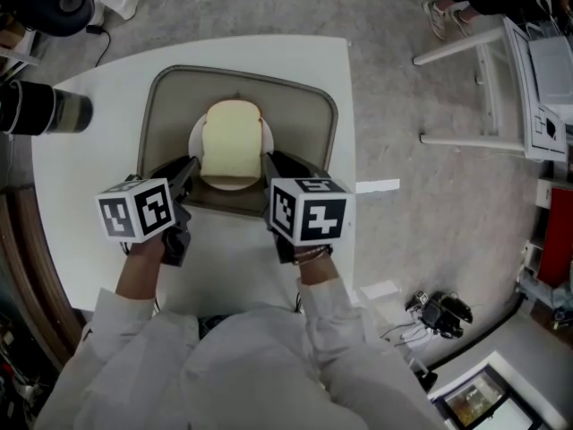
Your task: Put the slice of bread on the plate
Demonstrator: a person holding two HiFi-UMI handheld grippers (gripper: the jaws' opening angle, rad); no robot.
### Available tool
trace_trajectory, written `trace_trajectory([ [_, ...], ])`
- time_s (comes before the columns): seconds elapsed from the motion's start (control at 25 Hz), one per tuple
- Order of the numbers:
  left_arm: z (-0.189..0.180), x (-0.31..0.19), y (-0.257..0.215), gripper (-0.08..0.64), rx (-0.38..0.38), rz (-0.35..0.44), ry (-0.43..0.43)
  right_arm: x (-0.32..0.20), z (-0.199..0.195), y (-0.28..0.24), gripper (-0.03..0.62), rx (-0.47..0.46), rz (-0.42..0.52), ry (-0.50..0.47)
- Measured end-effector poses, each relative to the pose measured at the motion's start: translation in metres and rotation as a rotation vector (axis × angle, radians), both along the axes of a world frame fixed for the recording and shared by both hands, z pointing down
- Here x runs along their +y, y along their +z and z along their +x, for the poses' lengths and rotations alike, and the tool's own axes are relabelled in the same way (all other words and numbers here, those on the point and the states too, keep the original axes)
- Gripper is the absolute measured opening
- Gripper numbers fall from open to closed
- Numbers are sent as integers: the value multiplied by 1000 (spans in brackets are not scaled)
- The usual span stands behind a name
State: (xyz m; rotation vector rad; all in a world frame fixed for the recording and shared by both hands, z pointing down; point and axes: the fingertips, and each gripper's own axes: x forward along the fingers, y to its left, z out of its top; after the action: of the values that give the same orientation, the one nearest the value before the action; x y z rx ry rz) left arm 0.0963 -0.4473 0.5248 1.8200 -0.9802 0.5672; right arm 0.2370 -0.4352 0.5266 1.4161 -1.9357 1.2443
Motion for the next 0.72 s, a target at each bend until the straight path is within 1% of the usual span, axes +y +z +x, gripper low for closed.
trace_trajectory([
  [0.2, 0, -1, -2, 52, 4, 15, -3, 1, 1, -1, 48, -27, -5, 21],
  [0.4, -2, -2, -3, 53, 3, 30, -30, 1, 0, -7, 48, -17, 22, 22],
  [0.6, -4, -5, -9, 53, 34, 48, -52, 3, 3, -14, 48, -3, 48, 14],
  [0.72, -2, -2, -20, 52, 44, 82, -38, 11, 7, -26, 48, 5, 68, 14],
])
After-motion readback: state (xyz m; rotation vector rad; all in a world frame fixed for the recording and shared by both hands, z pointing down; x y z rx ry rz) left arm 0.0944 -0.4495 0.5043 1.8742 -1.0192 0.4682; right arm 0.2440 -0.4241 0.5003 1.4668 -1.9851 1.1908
